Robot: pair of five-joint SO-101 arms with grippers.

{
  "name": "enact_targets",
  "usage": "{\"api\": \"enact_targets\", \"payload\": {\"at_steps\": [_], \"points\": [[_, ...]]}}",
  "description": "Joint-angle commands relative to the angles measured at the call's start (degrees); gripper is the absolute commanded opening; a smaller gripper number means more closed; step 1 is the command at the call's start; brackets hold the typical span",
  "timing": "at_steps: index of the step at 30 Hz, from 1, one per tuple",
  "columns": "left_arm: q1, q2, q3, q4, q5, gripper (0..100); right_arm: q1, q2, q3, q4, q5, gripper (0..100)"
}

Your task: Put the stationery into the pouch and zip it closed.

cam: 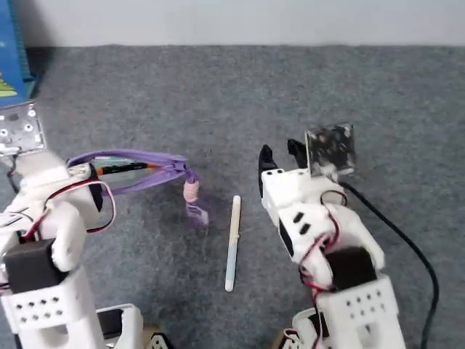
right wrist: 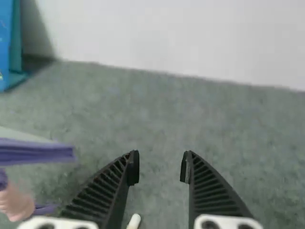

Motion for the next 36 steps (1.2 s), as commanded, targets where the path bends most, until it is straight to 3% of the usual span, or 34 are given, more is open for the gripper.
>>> {"api": "enact_targets", "payload": {"at_steps": [1, 10, 26, 36], "points": [[-2.0, -2.2, 0.6, -0.2, 0.7, 1, 0.6, 8.0, -1.0, -0.4, -0.3, 14.0], [-6.6, -2.2, 4.4, -0.4, 0.4, 1, -1.5, 30.2, -5.9, -0.2, -7.7, 28.9], [-8.3, -2.3, 11.3, -5.0, -0.9, 1, -12.7, 53.6, -14.1, 1.6, -11.9, 26.3], [-8.3, -2.3, 11.3, -5.2, -0.9, 1, -13.3, 59.3, -15.0, 2.3, -11.4, 26.3]]}}
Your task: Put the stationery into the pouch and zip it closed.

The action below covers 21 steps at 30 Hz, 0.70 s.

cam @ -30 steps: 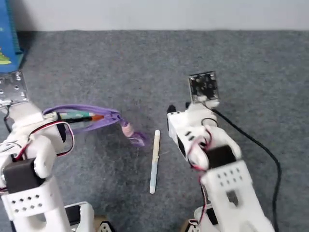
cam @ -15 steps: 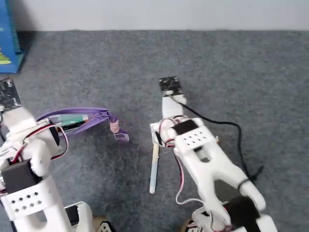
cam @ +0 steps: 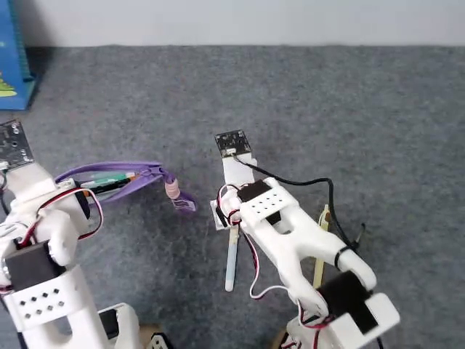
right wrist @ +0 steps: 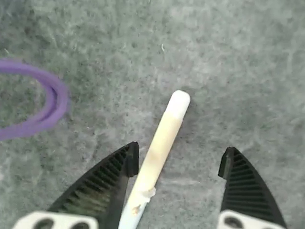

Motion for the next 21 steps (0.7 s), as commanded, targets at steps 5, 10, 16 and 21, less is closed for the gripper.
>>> {"api": "enact_targets", "payload": {"at_steps": [5, 10, 16, 21], "points": [[-0.1, -0.5, -0.4, -1.8, -0.6, 1, 0.7, 9.2, -8.7, 3.5, 0.0, 26.2], [-0.1, -0.5, -0.4, -1.6, -0.6, 1, 0.8, 16.4, -17.0, 11.7, -0.3, 16.8], [0.1, -0.6, -0.4, -1.5, -0.6, 1, 0.8, 17.4, -19.7, 12.7, -0.2, 2.4], [0.2, -0.4, -0.3, -1.5, -0.4, 1, 0.8, 13.6, -17.9, 12.5, 2.2, 0.8]]}}
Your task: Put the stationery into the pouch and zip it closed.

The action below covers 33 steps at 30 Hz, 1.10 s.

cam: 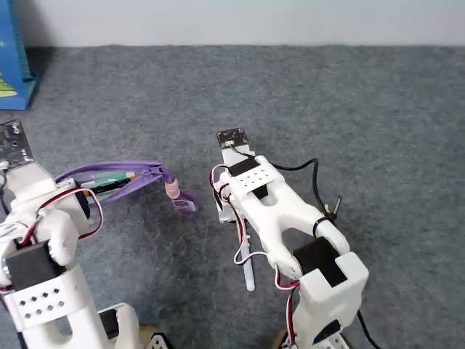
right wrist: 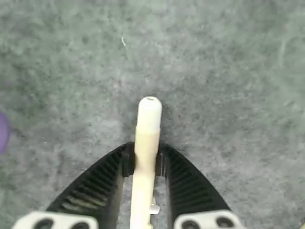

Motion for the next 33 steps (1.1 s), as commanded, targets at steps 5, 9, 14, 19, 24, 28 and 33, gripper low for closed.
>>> {"api": "enact_targets", "payload": {"at_steps": [5, 9, 14, 19, 24, 28, 33], "points": [[0.2, -0.5, -0.3, -1.4, -0.1, 1, -0.5, -14.5, 5.5, -0.1, 4.5, 0.8], [0.2, -0.5, -0.3, -1.4, 1.1, 1, 1.5, -27.9, 8.4, -0.1, 4.5, 0.8], [1.3, -0.4, -0.7, -0.9, 1.4, 1, 0.2, -43.6, 9.8, -3.5, 5.7, 0.8], [6.2, -0.6, -0.9, -1.4, 2.6, 1, -2.0, -54.2, 13.5, -12.0, 6.2, 0.8], [11.5, -0.7, -3.0, -1.6, 3.8, 1, -2.2, -60.7, 18.5, -18.9, 6.2, 0.8], [13.5, -0.7, -4.5, -1.7, 4.7, 1, -2.3, -65.7, 20.6, -24.5, 6.5, 0.8], [14.9, -0.5, -4.2, -1.8, 5.0, 1, -2.5, -70.9, 20.6, -30.4, 6.5, 0.8]]}}
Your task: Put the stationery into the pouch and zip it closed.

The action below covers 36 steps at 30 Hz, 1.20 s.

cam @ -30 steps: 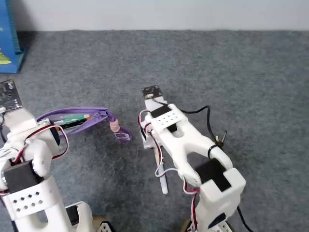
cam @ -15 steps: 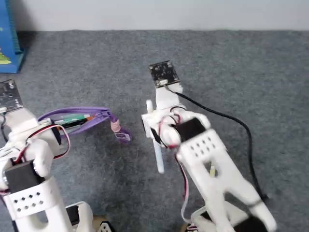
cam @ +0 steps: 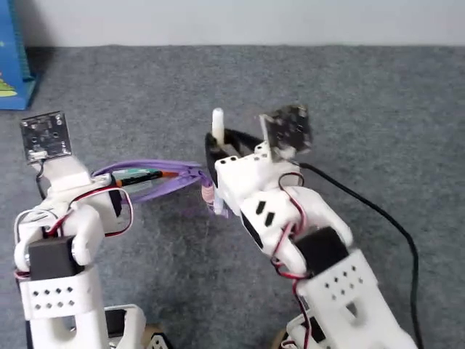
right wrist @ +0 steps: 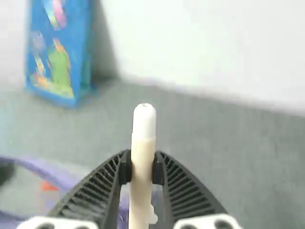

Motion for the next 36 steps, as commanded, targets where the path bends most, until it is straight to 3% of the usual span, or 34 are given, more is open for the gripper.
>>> {"api": "enact_targets", "payload": {"at_steps": [1, 14, 28, 36], "points": [[0.8, -0.7, -4.2, -1.8, 1.0, 1, -1.1, -4.3, -0.9, -5.5, 0.7, 0.8], [0.5, -0.5, -3.9, -1.4, 0.7, 1, -13.7, -5.1, -1.0, -25.0, 0.8, 0.7], [0.4, -0.7, -3.0, -1.3, 0.6, 1, -12.4, 12.0, -0.3, -37.6, 5.0, 0.7], [0.4, -0.8, -2.0, -1.4, 0.5, 1, -11.5, 8.1, 11.3, -39.8, 7.0, 0.9]]}}
